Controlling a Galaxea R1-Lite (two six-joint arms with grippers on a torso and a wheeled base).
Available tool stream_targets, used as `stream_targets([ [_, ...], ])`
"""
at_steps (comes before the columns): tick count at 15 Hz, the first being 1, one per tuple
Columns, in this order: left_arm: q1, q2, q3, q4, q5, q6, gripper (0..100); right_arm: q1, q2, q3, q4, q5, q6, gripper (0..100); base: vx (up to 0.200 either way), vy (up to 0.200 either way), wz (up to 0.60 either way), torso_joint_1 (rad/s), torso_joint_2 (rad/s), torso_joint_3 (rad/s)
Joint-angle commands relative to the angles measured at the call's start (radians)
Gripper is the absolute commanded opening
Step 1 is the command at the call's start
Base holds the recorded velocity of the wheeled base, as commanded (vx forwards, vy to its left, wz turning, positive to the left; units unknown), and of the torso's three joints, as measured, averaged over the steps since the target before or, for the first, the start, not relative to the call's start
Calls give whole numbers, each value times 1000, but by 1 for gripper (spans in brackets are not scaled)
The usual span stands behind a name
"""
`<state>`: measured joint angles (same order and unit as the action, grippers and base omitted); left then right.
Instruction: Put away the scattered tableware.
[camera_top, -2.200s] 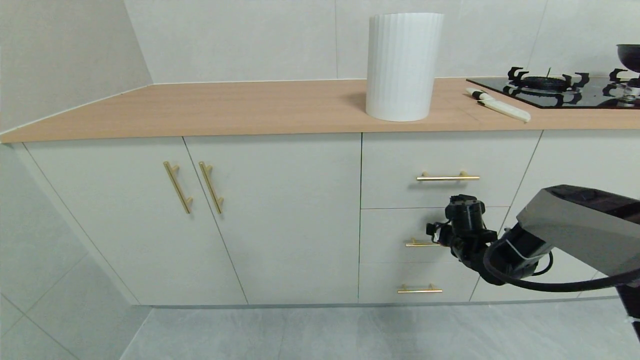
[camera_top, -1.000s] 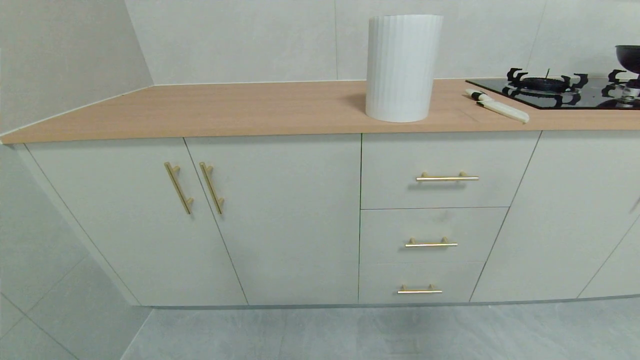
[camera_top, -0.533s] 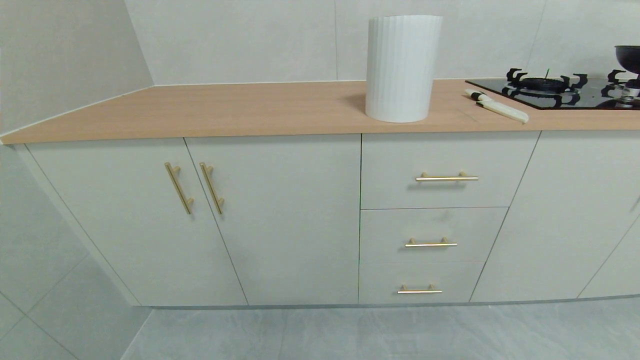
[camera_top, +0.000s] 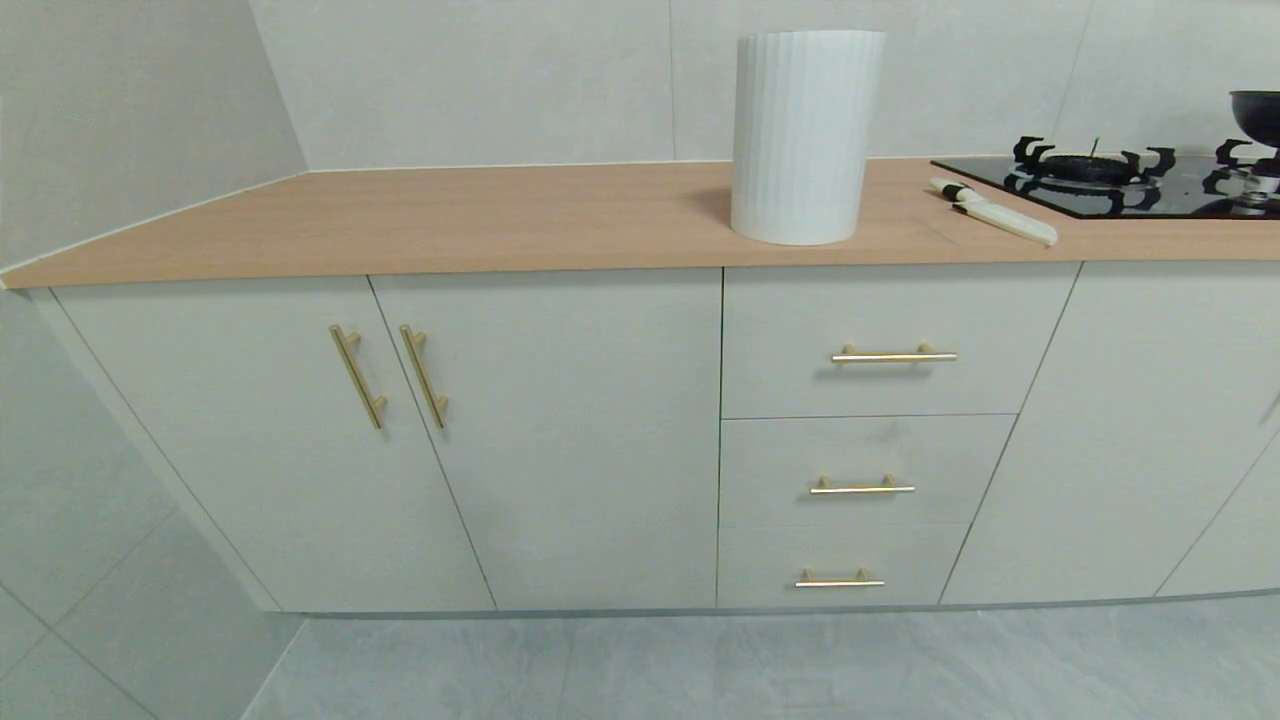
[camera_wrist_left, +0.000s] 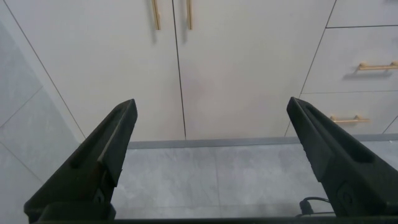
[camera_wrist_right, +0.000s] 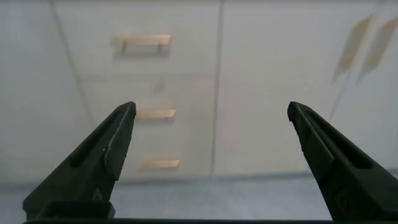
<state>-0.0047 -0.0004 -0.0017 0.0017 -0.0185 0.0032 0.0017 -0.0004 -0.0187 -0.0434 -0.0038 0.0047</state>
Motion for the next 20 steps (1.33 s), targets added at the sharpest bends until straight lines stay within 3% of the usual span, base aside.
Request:
stream_targets([
  [1, 0, 0, 0, 0, 0, 0, 100, 1, 0, 19, 31, 22, 6, 100, 0, 0, 0, 0, 0, 0],
  [16, 0, 0, 0, 0, 0, 0, 100, 0, 0, 19, 42, 18, 11, 100, 0, 0, 0, 0, 0, 0],
  [20, 0, 0, 0, 0, 0, 0, 100, 0, 0, 19, 42, 18, 11, 100, 200, 0, 0, 2, -4, 4],
])
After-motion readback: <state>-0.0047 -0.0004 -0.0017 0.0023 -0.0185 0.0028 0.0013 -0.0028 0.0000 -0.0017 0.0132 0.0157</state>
